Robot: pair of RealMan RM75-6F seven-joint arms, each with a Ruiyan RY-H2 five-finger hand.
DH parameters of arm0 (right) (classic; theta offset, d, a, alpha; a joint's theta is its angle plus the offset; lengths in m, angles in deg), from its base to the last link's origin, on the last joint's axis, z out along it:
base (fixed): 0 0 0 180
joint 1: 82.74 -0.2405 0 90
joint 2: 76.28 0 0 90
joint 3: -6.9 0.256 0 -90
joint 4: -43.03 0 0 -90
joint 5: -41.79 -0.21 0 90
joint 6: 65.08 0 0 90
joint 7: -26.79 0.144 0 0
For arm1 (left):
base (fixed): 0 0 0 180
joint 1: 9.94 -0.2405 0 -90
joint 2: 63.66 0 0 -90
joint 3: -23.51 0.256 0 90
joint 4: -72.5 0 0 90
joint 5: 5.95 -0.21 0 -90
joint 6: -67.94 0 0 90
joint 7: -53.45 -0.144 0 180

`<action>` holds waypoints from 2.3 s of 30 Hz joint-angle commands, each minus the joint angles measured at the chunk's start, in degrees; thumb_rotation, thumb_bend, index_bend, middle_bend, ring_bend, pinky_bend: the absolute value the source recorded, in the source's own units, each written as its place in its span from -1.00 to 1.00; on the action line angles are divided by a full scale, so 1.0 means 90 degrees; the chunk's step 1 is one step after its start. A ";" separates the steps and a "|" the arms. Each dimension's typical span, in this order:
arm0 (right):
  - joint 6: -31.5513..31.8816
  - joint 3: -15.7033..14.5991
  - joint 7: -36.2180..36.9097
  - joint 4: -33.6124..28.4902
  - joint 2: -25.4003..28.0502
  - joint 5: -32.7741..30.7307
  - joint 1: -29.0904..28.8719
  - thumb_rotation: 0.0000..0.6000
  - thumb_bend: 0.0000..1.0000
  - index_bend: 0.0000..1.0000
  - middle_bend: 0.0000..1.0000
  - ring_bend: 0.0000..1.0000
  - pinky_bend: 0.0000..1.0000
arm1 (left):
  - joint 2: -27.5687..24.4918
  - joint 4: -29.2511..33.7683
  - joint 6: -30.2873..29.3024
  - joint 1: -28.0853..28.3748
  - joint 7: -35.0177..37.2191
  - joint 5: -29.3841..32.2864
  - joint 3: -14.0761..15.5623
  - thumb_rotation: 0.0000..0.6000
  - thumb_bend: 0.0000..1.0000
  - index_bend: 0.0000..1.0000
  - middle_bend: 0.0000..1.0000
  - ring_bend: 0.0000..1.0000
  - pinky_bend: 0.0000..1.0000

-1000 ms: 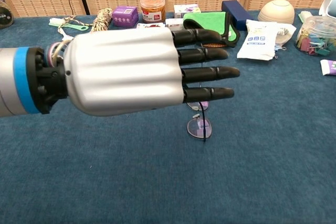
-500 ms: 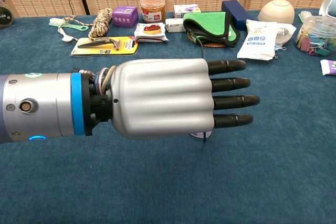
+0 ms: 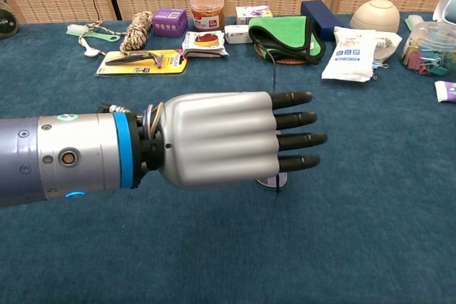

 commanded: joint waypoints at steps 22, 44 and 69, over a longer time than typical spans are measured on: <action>0.0031 -0.0042 -0.0139 -0.0208 -0.0019 0.0189 0.0018 1.00 -1.00 -0.98 -1.00 -1.00 -1.00 | -0.0873 0.0740 -0.1480 -0.0541 -0.0351 0.2128 0.0925 1.00 0.16 -1.00 -1.00 -1.00 -1.00; 0.0117 -0.0072 -0.0350 -0.0458 0.0020 0.0335 0.0051 1.00 -1.00 -0.98 -1.00 -1.00 -1.00 | -0.2001 0.1422 -0.2220 -0.0427 0.1115 0.2495 0.1391 1.00 -0.07 -1.00 -1.00 -1.00 -1.00; 0.0103 -0.0014 -0.0453 -0.0535 0.0027 0.0254 0.0029 1.00 -1.00 -0.99 -1.00 -1.00 -1.00 | -0.1672 -0.0458 -0.1472 0.0337 0.7770 -0.0244 0.1062 0.84 -0.95 -0.94 -1.00 -1.00 -1.00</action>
